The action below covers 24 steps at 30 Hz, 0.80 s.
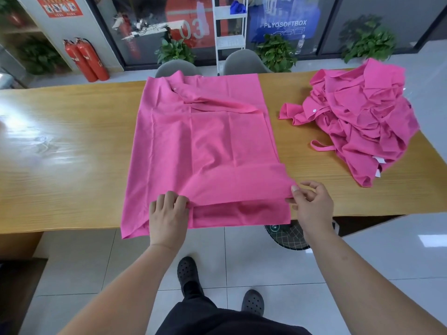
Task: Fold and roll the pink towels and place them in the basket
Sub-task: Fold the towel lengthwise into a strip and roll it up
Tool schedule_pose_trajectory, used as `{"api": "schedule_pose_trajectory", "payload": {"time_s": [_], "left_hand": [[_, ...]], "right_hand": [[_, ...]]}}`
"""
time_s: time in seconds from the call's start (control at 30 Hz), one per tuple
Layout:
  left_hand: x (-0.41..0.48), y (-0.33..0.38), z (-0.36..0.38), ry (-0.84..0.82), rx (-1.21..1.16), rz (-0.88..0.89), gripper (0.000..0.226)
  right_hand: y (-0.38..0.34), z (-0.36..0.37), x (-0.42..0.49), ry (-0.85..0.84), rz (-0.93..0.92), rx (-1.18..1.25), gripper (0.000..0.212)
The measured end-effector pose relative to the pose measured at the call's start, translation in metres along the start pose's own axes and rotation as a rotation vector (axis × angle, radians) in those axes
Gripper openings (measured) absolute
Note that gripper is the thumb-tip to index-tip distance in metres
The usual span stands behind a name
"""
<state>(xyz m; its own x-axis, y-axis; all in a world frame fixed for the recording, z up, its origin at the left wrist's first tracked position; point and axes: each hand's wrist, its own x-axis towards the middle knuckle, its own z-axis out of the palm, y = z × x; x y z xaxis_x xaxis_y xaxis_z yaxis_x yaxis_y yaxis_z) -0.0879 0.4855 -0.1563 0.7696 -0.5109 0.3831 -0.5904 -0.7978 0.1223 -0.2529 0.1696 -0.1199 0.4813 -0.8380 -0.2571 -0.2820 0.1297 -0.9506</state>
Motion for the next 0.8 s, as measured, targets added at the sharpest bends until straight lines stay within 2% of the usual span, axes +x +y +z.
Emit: {"api": "schedule_pose_trajectory", "payload": {"time_s": [0.1,0.17,0.3,0.37,0.4,0.43,0.5,0.57,0.67,0.8], "left_hand": [[-0.026,0.001,0.016,-0.218,0.123,0.041,0.029],[-0.041,0.008,0.022,-0.339,0.127,-0.060,0.026],[-0.057,0.036,0.015,-0.440,-0.130,-0.526,0.012],[-0.057,0.051,0.011,-0.487,-0.397,-0.827,0.022],[-0.055,0.057,0.011,-0.497,-0.561,-0.973,0.029],[-0.054,0.062,0.012,-0.488,-0.730,-1.112,0.035],[-0.050,0.069,0.015,-0.435,-1.024,-1.360,0.033],[-0.044,0.069,0.018,-0.348,-1.210,-1.531,0.027],[-0.036,0.065,0.017,-0.218,-1.368,-1.634,0.018],[-0.034,0.056,0.018,-0.121,-1.425,-1.645,0.019]], "right_hand": [[0.042,-0.008,-0.002,-0.034,0.183,-0.250,0.021],[0.064,-0.015,-0.005,-0.023,0.296,-0.296,0.023],[0.082,-0.018,-0.009,0.043,0.360,-0.333,0.021],[0.088,-0.018,-0.010,0.056,0.372,-0.342,0.023],[0.089,-0.016,-0.009,0.046,0.401,-0.252,0.021],[0.088,-0.014,-0.009,0.033,0.450,-0.124,0.016],[0.088,-0.010,-0.008,0.022,0.523,0.058,0.011],[0.087,-0.007,-0.007,0.019,0.546,0.145,0.019],[0.082,-0.005,-0.009,0.011,0.566,0.251,0.031],[0.077,-0.010,-0.012,0.025,0.588,0.284,0.026]]}}
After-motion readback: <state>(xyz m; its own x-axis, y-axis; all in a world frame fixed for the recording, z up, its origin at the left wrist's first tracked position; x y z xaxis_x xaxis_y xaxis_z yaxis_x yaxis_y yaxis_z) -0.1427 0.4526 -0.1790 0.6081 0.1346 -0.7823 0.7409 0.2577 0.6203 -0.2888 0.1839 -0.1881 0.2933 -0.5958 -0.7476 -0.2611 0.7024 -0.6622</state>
